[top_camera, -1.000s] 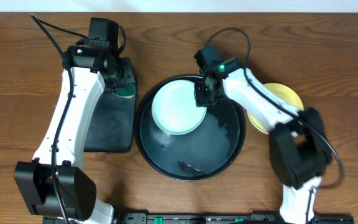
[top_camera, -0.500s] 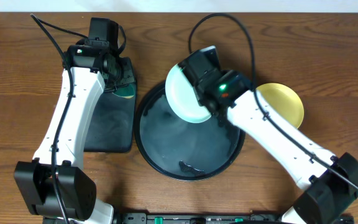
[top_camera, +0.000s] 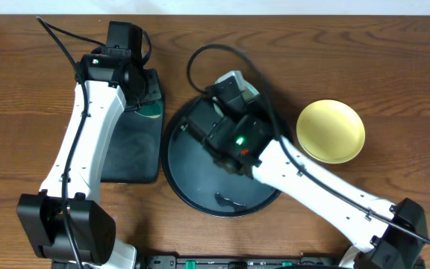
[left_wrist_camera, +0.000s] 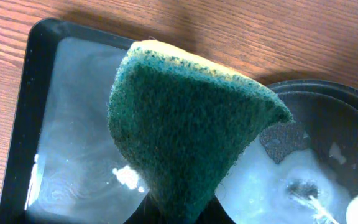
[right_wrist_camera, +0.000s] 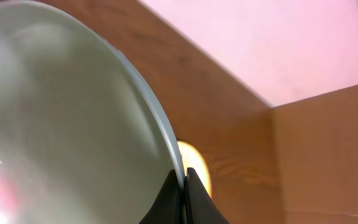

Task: Clean dirty plates on tray and stack at the side
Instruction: 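Carry the pale green plate right and stack it on the yellow plate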

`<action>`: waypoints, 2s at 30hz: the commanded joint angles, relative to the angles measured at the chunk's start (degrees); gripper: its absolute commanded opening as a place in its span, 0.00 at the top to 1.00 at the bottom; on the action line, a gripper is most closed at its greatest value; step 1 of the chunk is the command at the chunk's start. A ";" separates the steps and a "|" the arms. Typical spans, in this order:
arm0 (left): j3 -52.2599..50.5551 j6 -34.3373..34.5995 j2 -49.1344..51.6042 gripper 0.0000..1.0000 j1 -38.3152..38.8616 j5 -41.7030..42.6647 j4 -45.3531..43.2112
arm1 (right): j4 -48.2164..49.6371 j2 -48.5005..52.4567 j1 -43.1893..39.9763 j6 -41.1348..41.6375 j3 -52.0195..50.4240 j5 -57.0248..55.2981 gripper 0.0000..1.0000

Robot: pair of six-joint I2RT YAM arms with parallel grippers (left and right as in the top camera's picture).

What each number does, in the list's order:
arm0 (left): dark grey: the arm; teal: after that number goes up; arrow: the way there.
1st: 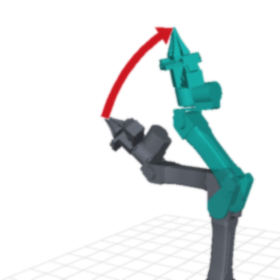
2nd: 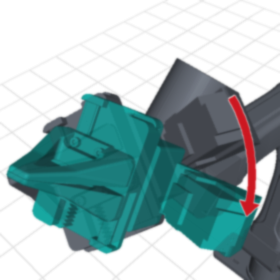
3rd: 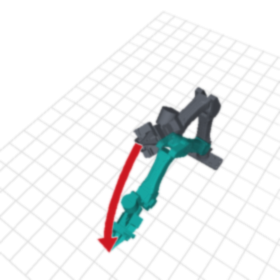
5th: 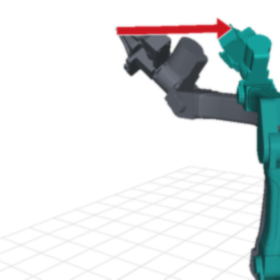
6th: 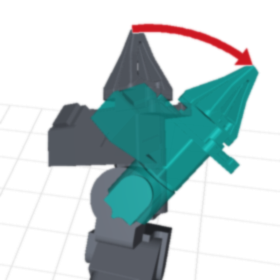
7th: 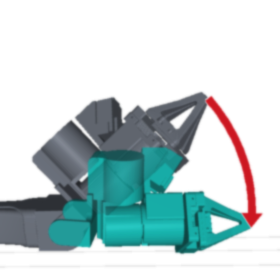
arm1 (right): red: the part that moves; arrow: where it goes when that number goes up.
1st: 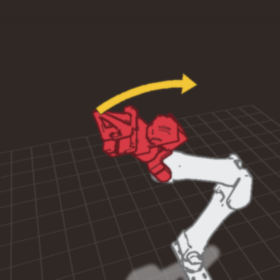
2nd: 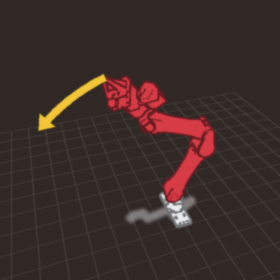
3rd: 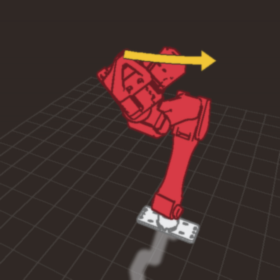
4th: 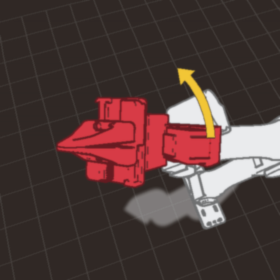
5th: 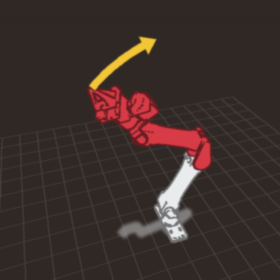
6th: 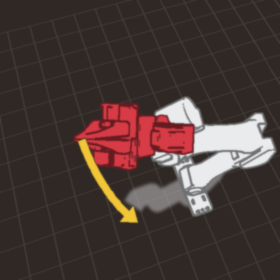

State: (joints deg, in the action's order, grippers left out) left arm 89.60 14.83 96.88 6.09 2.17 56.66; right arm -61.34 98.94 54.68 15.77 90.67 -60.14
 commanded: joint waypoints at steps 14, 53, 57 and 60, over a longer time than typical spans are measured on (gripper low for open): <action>-0.24 0.35 0.11 0.92 -0.31 -0.72 0.39 | 0.24 -1.55 6.71 0.13 0.46 -22.93 0.99; -0.24 0.31 0.11 0.93 -0.31 -0.74 1.01 | -1.51 -11.37 -52.63 -2.21 0.00 67.23 0.99; -0.24 0.31 0.11 0.92 -0.31 -0.74 1.01 | -1.18 -11.37 -59.52 -2.56 -3.91 66.53 0.99; -0.24 0.31 0.11 0.92 -0.28 -0.74 1.01 | 0.85 -11.37 -63.04 -2.54 -8.33 64.50 0.99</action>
State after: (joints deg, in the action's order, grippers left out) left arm 89.60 14.83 96.88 6.09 2.17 57.39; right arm -61.17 88.09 -6.02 14.17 85.65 5.17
